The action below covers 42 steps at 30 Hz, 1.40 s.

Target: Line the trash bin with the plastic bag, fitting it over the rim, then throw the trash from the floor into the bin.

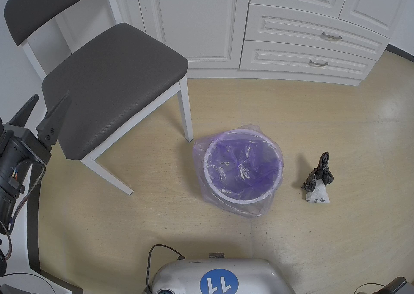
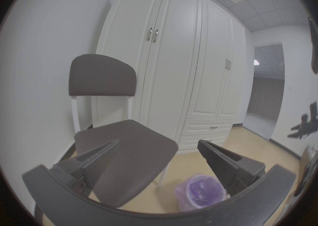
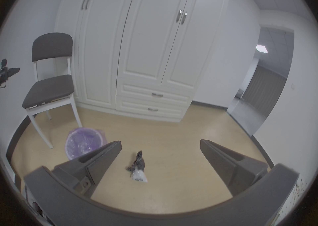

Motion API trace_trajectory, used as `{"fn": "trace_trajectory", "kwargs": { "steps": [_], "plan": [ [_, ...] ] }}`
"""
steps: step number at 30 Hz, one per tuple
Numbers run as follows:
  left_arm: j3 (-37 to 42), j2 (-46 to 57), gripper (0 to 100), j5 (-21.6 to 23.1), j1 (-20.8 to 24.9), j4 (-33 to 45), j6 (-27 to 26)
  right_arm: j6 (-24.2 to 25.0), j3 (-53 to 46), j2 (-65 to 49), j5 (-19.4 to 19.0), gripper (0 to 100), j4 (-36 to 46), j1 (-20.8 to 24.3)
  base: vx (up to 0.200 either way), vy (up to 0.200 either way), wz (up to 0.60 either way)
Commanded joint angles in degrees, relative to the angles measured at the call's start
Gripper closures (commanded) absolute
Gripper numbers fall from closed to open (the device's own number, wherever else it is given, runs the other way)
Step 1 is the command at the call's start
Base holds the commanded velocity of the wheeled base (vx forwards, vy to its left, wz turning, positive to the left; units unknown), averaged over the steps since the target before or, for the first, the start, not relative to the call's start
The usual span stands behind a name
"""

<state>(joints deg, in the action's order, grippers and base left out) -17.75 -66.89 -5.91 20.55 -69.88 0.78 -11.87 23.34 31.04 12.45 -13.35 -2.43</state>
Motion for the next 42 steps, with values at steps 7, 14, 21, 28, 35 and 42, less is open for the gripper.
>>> {"fn": "trace_trajectory", "kwargs": {
  "steps": [7, 14, 21, 28, 35, 42],
  "plan": [
    [-3.70, 3.70, 0, -0.33, -6.67, 12.66, -8.69, -1.31, 3.20, 7.63, -3.66, 0, -3.17, 5.50, 0.000, 0.000, 0.00],
    [-4.57, 5.81, 0, 0.02, -5.88, 21.01, -8.60, -0.96, 4.34, 9.92, -10.69, 0, -7.48, 12.45, 0.000, 0.000, 0.00],
    [-4.57, 2.64, 0, 0.02, -3.85, 21.27, -7.90, 1.50, 8.12, 21.87, -9.55, 0, -7.04, 10.69, 0.000, 0.000, 0.00],
    [-5.54, -1.49, 0, -0.15, -3.85, 21.36, -2.01, 22.51, 19.72, 39.71, -7.00, 0, 7.55, 11.39, 0.000, 0.000, 0.00],
    [-4.49, -2.28, 0, 0.20, -2.98, 21.27, -1.92, 23.30, 23.94, 49.21, -7.09, 0, 14.75, 9.46, 0.000, 0.000, 0.00],
    [-0.44, -2.28, 0, 0.11, -2.27, 20.13, -2.36, 23.56, 29.83, 51.84, -9.02, 0, 21.17, 9.19, 0.000, 0.000, 0.00]
  ]
}}
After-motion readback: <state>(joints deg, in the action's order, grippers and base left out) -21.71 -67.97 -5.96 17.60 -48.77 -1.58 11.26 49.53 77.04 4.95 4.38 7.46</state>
